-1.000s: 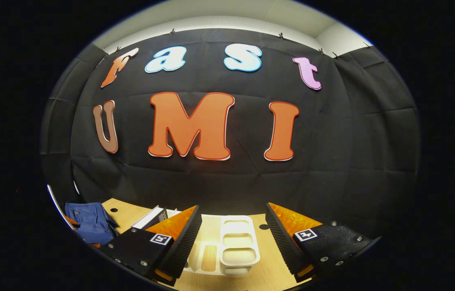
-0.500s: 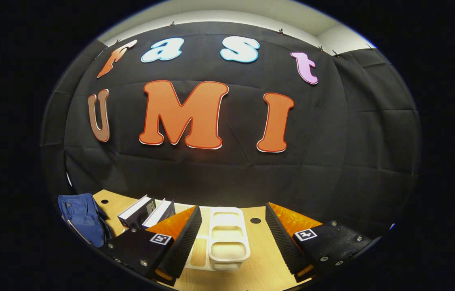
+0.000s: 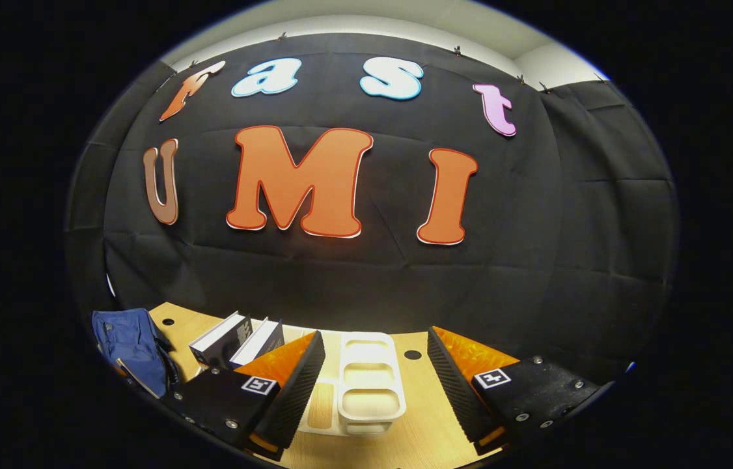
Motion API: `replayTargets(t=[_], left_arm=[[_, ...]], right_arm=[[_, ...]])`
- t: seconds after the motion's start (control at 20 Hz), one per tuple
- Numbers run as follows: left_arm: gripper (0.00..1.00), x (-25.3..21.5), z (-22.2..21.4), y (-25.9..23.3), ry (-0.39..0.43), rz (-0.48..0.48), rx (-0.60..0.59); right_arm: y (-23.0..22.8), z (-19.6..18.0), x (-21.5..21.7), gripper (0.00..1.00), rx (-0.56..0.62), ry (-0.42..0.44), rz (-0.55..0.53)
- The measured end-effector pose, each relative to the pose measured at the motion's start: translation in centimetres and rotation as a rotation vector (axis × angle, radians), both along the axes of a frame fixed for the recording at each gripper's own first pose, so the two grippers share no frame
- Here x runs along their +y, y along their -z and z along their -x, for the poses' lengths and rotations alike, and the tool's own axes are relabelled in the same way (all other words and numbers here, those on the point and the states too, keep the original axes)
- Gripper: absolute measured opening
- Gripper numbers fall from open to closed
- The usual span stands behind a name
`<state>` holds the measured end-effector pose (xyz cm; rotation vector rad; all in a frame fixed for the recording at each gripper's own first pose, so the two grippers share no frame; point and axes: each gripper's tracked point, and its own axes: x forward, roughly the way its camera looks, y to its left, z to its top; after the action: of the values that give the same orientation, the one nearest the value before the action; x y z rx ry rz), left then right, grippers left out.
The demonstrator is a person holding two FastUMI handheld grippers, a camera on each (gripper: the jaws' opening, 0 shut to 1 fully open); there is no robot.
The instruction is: Open the schoolbag, grab two books from the bookshelf and put them into the schoolbag.
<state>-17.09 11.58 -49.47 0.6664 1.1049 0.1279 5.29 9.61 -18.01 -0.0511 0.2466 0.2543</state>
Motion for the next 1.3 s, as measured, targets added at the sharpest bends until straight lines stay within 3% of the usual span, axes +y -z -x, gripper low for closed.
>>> replayTargets(t=[0.05,0.1,0.15,0.2,0.25,0.35,0.75,1.0,1.15,1.3], left_arm=[[0.89,-0.5,0.2,0.2,0.008,0.012,0.016],[0.80,-0.7,0.1,0.1,0.017,0.012,0.020],[0.58,-0.5,-0.1,-0.1,0.023,0.000,0.018],[0.48,-0.4,-0.4,-0.6,0.029,-0.006,0.013],[0.22,-0.4,-0.6,-1.1,0.036,0.001,0.008],[0.10,0.0,-1.1,-2.2,0.035,0.033,0.008],[0.04,2.2,-4.0,-9.6,0.023,0.190,-0.095],[0.04,5.3,-6.9,-15.0,0.028,0.258,-0.171],[0.04,7.6,-7.5,-16.3,0.031,0.273,-0.179],[0.05,9.0,-8.0,-17.1,0.023,0.304,-0.200]], right_arm=[[0.0,0.0,0.1,0.94,0.000,-0.002,0.001],[0.0,0.1,0.1,0.94,0.001,-0.006,0.001],[0.0,0.1,0.3,0.94,0.003,-0.011,-0.002],[0.0,0.2,0.5,0.94,0.007,-0.021,-0.007],[0.0,0.4,0.8,0.94,0.013,-0.034,-0.012],[-0.2,0.9,2.0,0.94,0.020,-0.079,-0.033],[0.1,3.1,11.0,0.94,0.150,-0.336,-0.139],[0.9,2.6,15.5,0.94,0.266,-0.392,-0.143],[2.1,3.7,19.2,0.94,0.433,-0.475,-0.189],[2.9,2.9,21.3,0.94,0.518,-0.444,-0.173]])
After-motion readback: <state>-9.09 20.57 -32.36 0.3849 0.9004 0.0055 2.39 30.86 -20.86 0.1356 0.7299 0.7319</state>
